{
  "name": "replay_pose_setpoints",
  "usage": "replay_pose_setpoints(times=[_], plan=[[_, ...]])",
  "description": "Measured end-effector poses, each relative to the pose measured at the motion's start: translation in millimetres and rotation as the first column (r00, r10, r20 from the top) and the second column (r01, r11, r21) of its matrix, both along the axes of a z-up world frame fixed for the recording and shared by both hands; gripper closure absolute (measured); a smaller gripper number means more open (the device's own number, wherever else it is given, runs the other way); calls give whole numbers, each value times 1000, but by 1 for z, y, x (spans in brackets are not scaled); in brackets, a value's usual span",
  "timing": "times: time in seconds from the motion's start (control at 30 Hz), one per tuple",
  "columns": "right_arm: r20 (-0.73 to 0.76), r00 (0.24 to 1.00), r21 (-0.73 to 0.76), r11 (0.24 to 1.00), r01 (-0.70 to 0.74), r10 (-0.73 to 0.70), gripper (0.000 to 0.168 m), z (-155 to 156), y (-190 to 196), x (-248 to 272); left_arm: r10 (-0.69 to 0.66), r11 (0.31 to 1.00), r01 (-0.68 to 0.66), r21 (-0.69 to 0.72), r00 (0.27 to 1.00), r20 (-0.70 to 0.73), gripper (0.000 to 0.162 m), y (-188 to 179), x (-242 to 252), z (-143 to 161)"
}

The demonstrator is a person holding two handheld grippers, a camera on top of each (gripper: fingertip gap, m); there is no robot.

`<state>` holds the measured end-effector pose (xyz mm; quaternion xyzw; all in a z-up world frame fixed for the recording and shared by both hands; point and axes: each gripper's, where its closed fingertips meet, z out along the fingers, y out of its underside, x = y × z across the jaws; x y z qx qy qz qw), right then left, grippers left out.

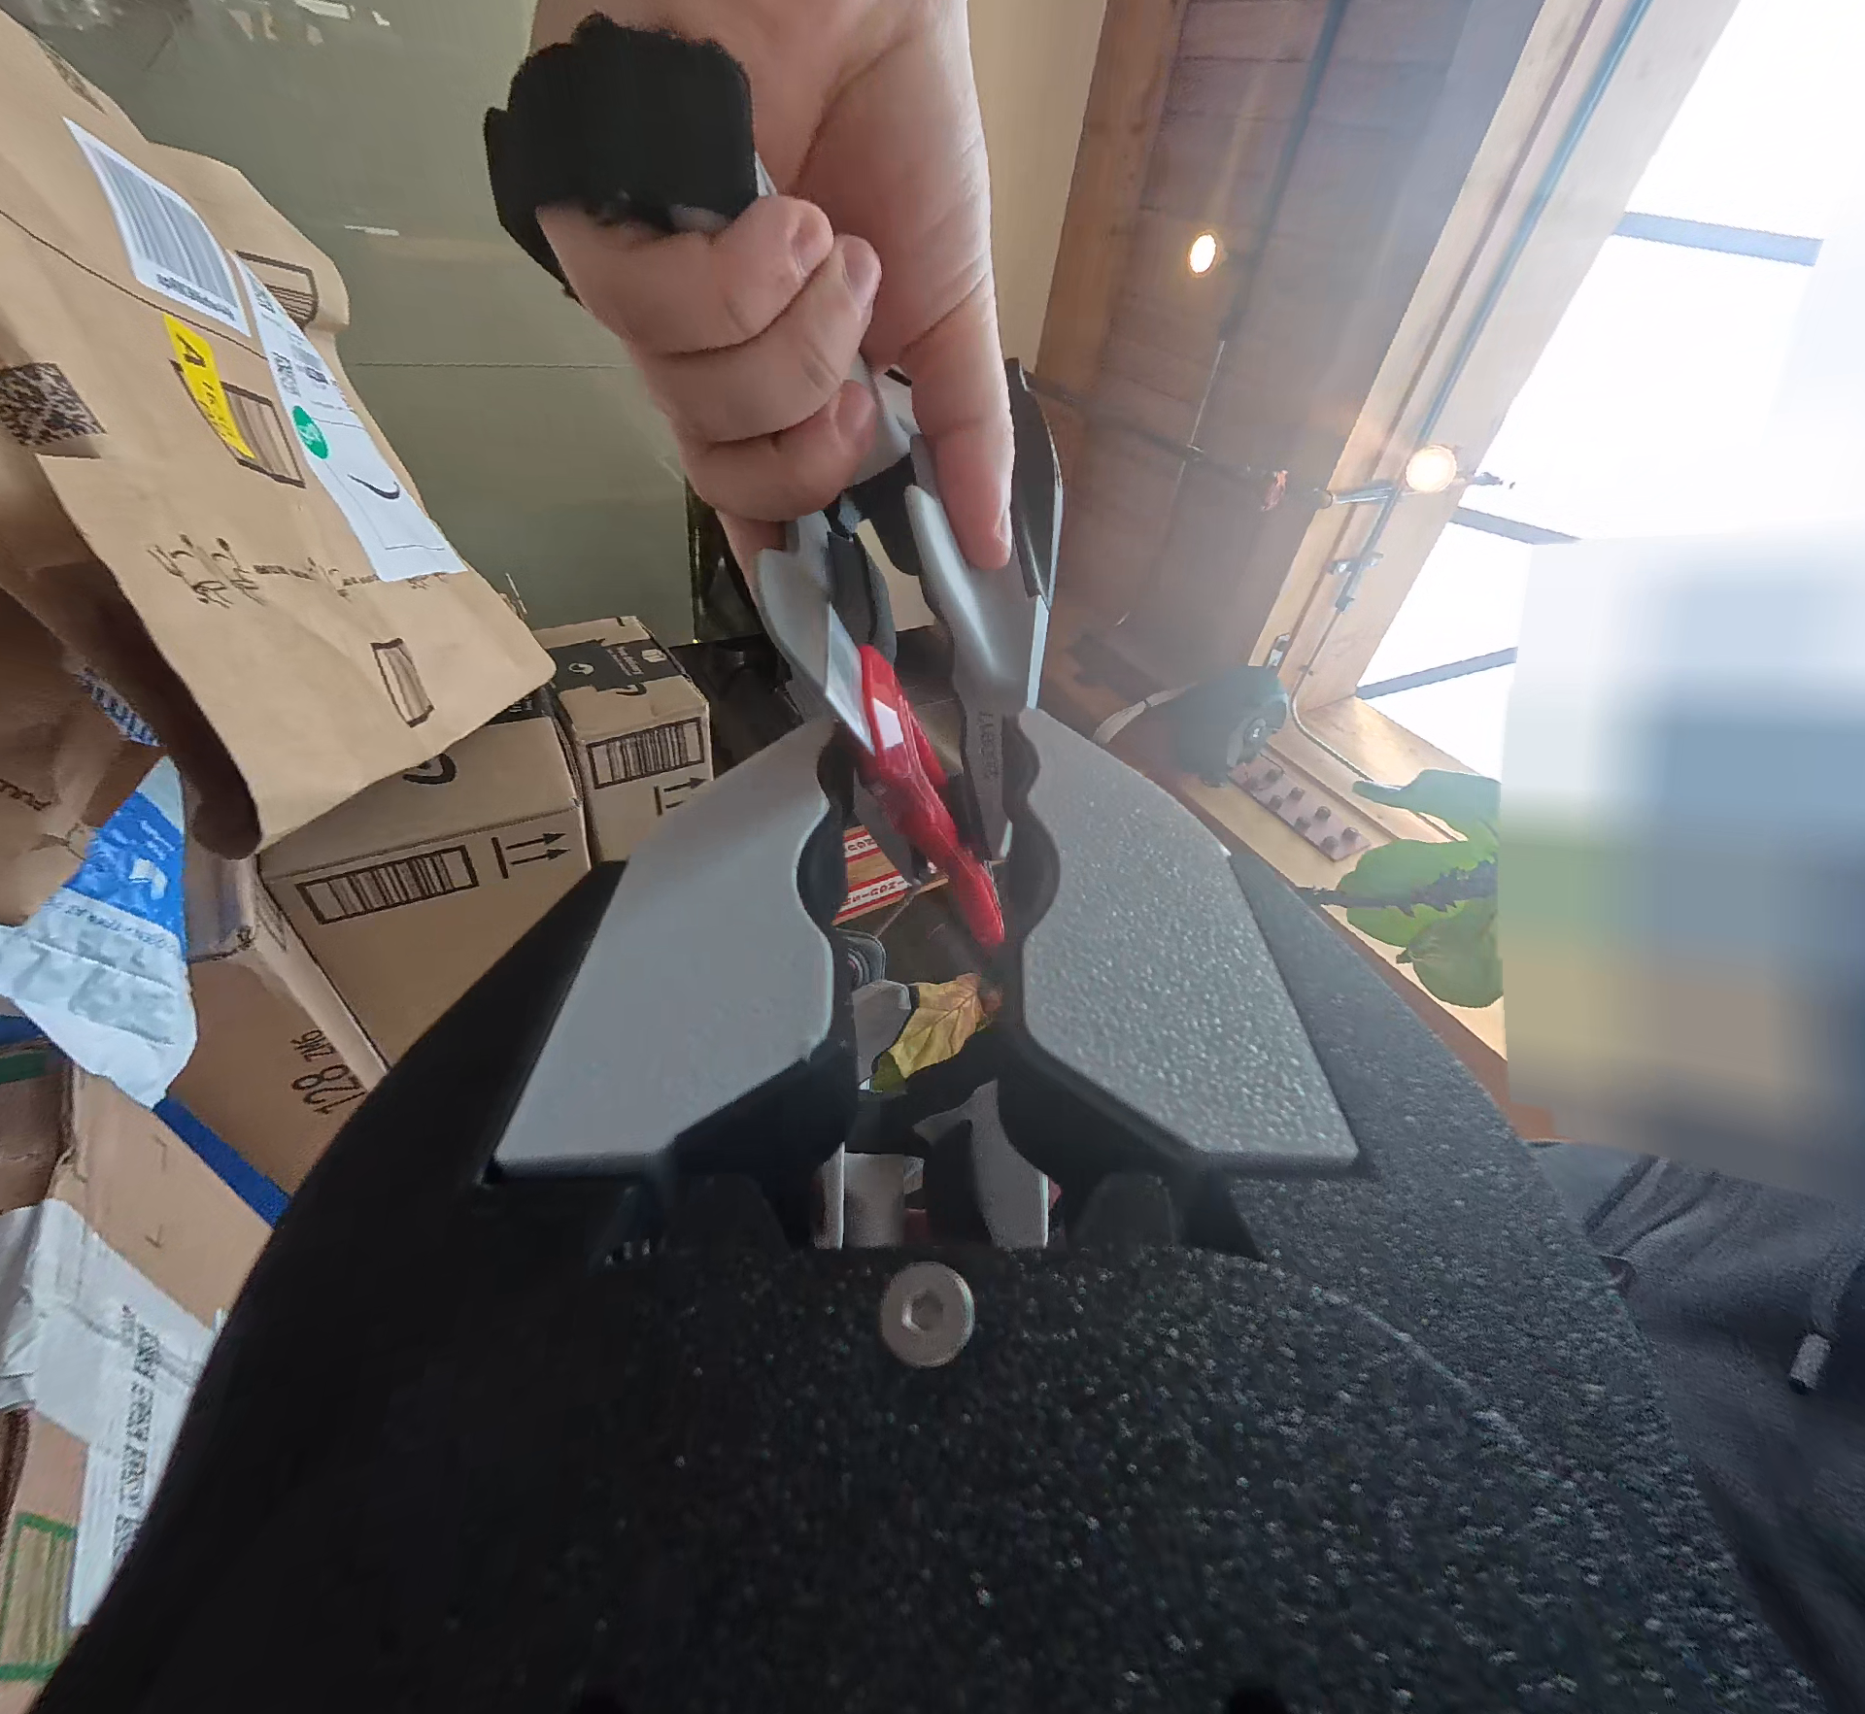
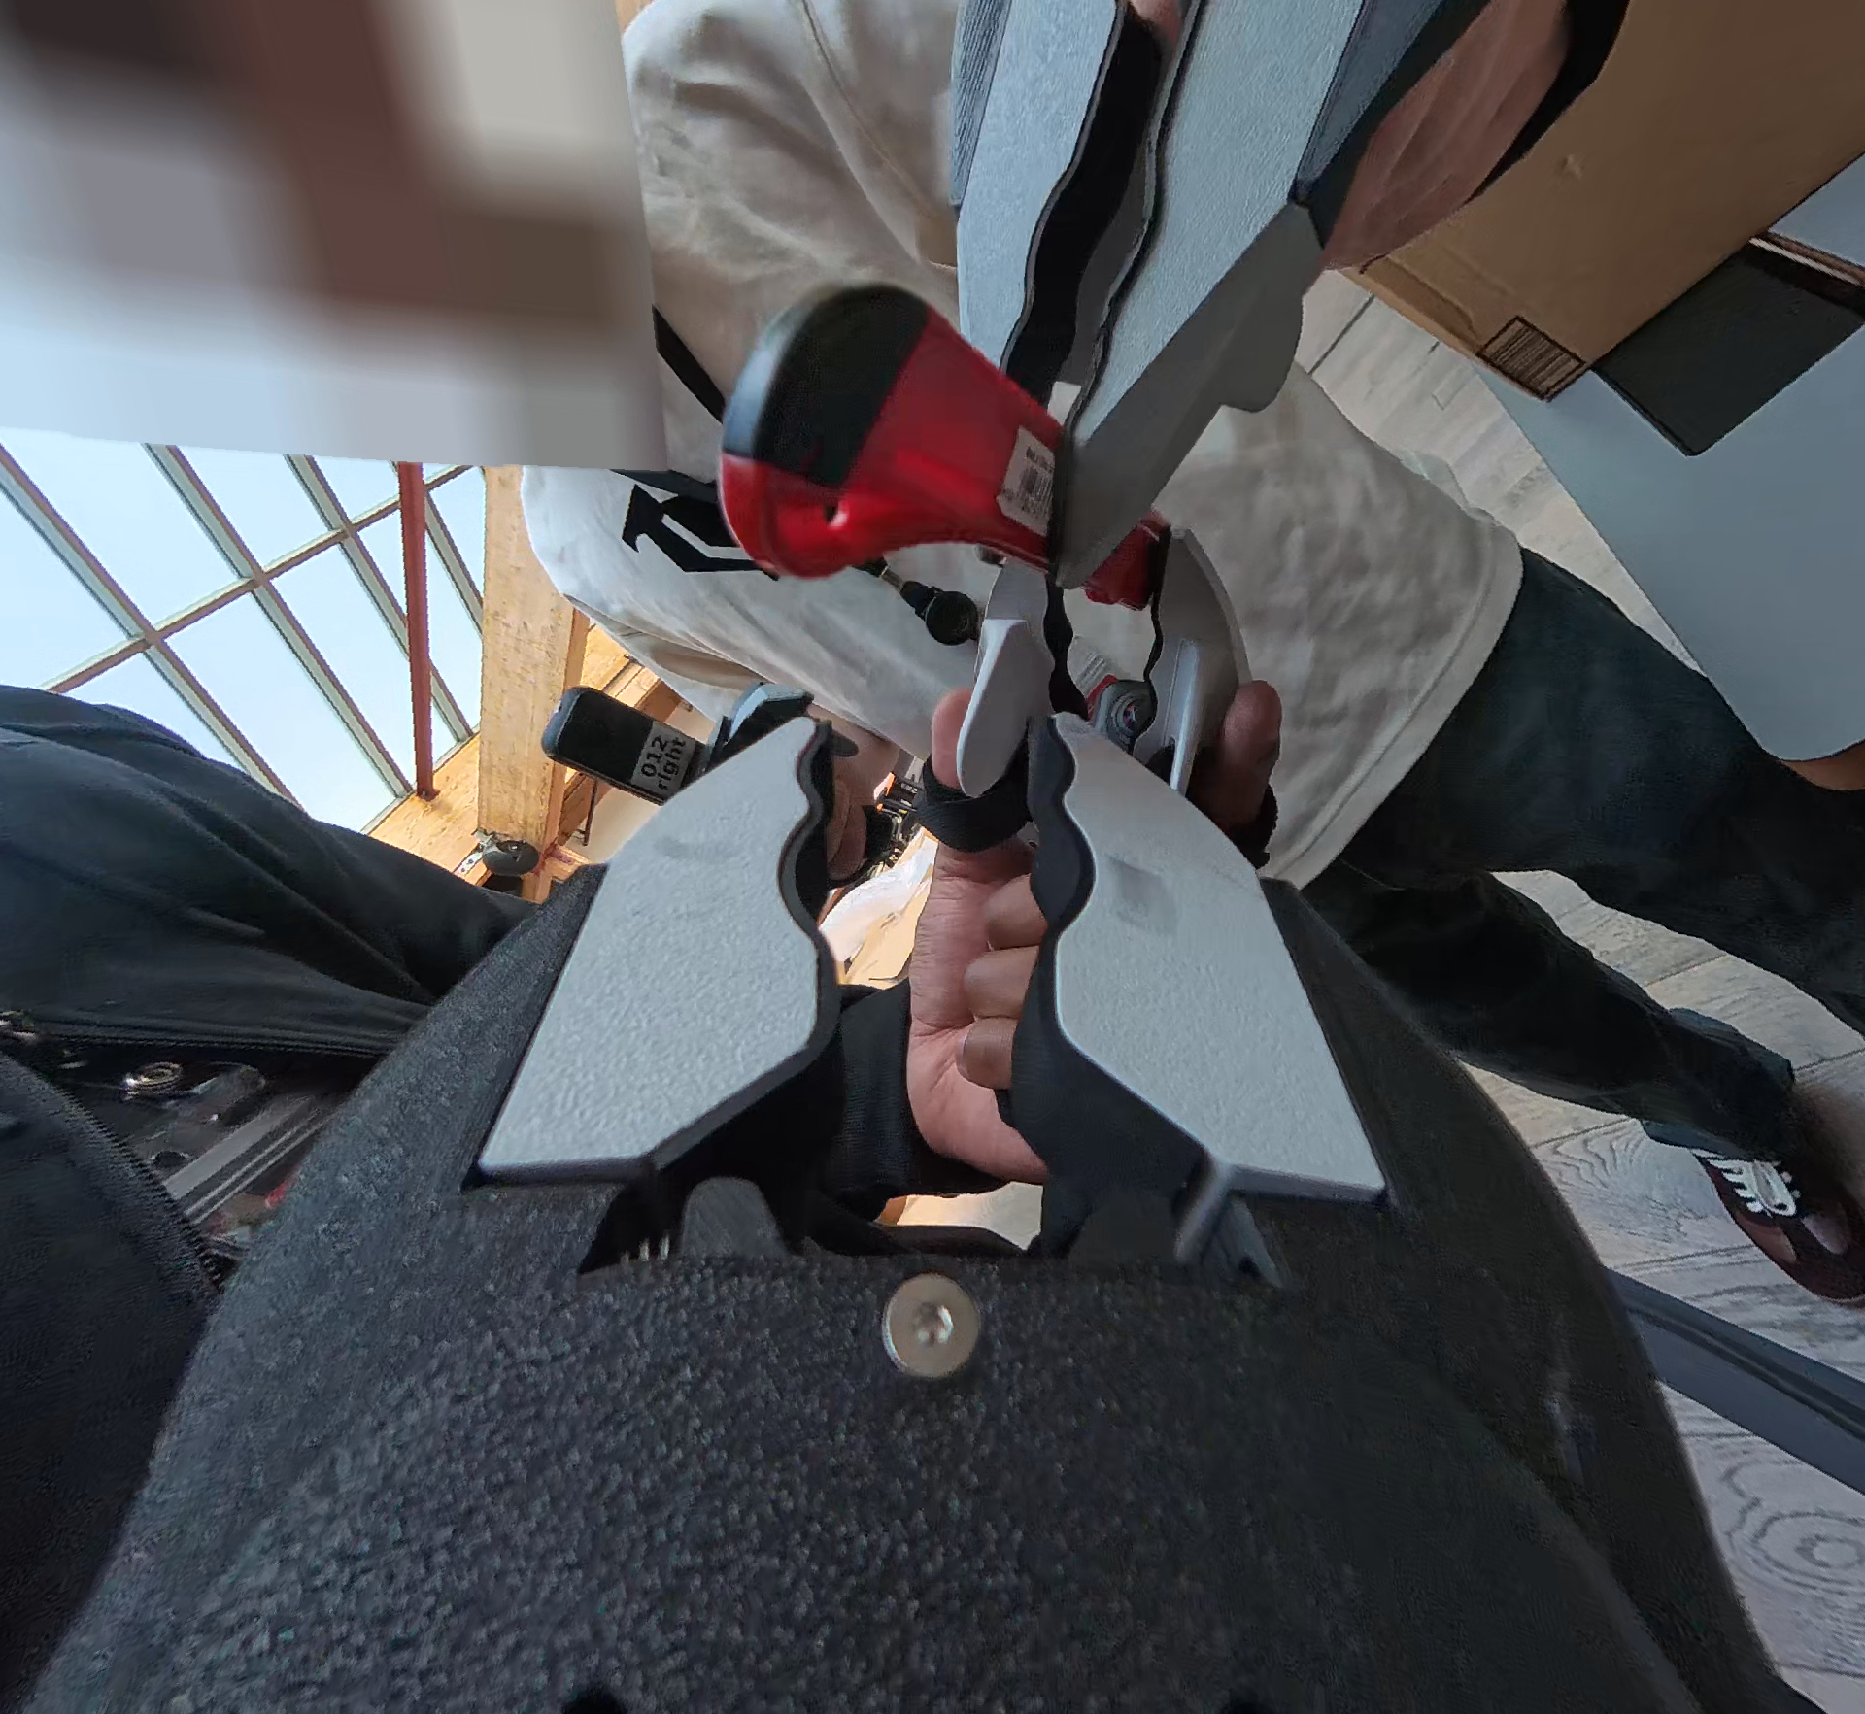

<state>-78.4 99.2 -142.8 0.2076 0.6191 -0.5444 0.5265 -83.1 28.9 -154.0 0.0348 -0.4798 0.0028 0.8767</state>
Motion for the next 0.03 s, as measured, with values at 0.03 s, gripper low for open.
replay_pose_setpoints(times=[0.03], plan=[[1,1000,-14,1000,-2,2,130,3,2,0,-7,1000,7,0,1000,-15,132,2,0,3]])
